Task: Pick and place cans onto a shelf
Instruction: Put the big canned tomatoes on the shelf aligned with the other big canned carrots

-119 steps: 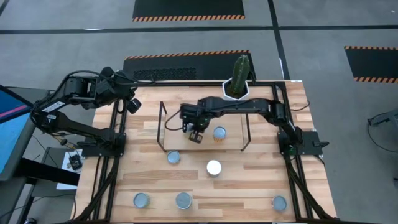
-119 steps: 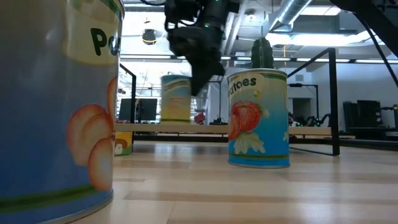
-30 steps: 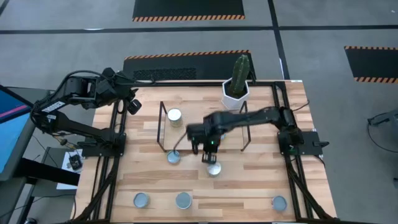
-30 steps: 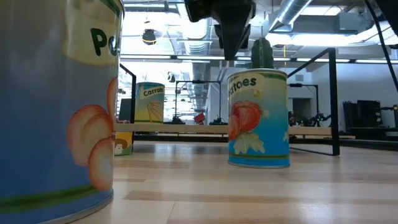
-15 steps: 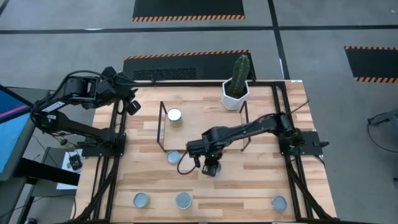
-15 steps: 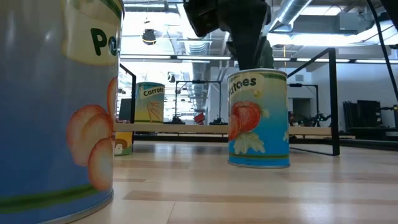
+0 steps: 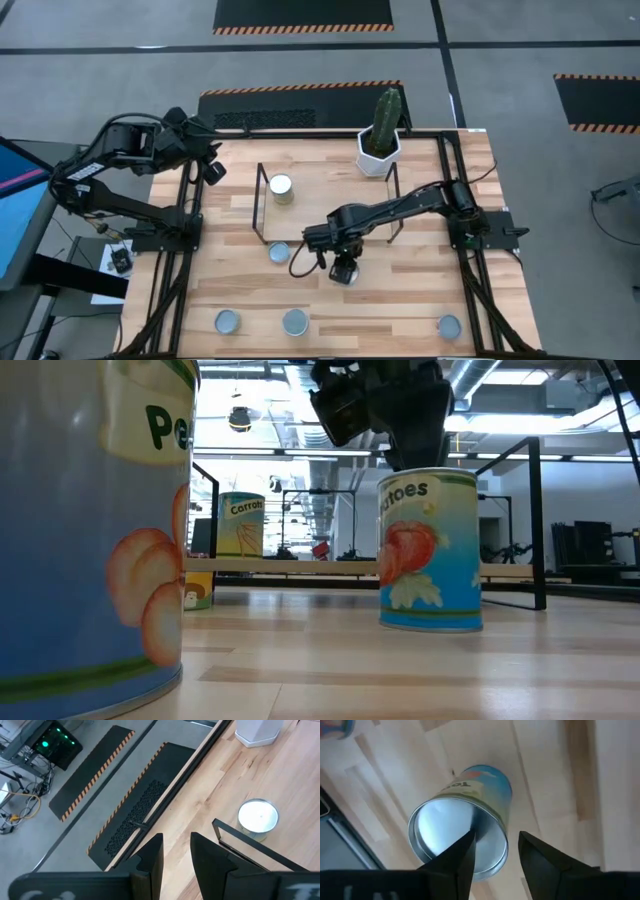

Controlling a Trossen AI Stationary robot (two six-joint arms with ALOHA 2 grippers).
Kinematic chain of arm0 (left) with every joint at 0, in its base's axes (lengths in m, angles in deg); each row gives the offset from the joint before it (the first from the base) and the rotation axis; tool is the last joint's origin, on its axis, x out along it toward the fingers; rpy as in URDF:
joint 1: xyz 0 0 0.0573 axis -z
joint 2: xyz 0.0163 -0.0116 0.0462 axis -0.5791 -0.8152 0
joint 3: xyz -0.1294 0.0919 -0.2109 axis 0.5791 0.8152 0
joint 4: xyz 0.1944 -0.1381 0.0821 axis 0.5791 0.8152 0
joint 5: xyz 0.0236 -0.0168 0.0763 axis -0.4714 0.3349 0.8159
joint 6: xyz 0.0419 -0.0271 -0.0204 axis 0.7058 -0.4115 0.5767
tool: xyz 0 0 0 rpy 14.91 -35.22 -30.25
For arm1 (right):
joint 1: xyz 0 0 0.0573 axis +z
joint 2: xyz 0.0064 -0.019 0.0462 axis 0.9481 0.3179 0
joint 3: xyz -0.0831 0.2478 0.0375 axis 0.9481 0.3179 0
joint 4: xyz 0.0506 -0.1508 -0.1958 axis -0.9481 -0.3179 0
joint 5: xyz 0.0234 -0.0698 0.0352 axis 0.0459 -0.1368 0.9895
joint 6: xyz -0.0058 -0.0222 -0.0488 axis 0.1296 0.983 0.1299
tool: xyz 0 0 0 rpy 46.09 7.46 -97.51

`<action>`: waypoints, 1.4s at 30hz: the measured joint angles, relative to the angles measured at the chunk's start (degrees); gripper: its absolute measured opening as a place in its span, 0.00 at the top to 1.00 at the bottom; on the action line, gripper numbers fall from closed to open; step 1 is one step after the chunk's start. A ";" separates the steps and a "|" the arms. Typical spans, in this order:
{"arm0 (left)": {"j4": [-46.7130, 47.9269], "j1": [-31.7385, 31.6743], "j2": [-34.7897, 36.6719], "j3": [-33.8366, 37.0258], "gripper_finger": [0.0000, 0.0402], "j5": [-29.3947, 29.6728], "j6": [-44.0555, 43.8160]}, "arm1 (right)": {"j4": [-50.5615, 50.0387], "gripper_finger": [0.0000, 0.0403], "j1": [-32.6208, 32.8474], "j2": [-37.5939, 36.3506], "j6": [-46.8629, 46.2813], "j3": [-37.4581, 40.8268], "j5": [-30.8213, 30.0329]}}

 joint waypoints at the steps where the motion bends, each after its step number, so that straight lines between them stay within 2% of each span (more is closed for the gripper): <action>1: 0.00 -0.01 0.01 0.00 0.78 0.02 0.00 | 0.15 0.59 0.02 0.00 0.04 0.04 0.16; 5: 0.00 0.00 -0.01 0.00 0.78 0.00 -0.25 | 2.76 0.70 -0.16 0.04 0.73 0.13 0.42; 9: 0.00 -0.01 -0.01 0.00 0.78 -0.02 -0.66 | 3.82 0.90 -1.41 0.15 1.36 0.02 0.96; 11: 0.00 -0.02 -0.01 0.00 0.78 -0.01 -0.68 | 3.87 0.97 -2.07 0.17 2.55 0.08 1.01; 18: 0.00 0.00 -0.01 0.00 0.78 0.00 -0.71 | 1.92 0.99 -3.41 -0.09 4.66 -2.33 -0.04; 30: 0.00 0.00 -0.01 0.00 0.78 0.01 0.42 | -1.84 1.00 -7.89 -1.01 9.12 -19.87 0.19; 36: 0.00 -0.02 -0.01 0.00 0.78 0.02 0.44 | 1.96 1.00 -12.50 -1.01 9.72 -21.07 -1.73; 42: -0.04 0.00 0.00 0.00 0.78 0.02 -0.10 | 6.31 1.00 -15.72 0.96 6.38 -21.11 -2.27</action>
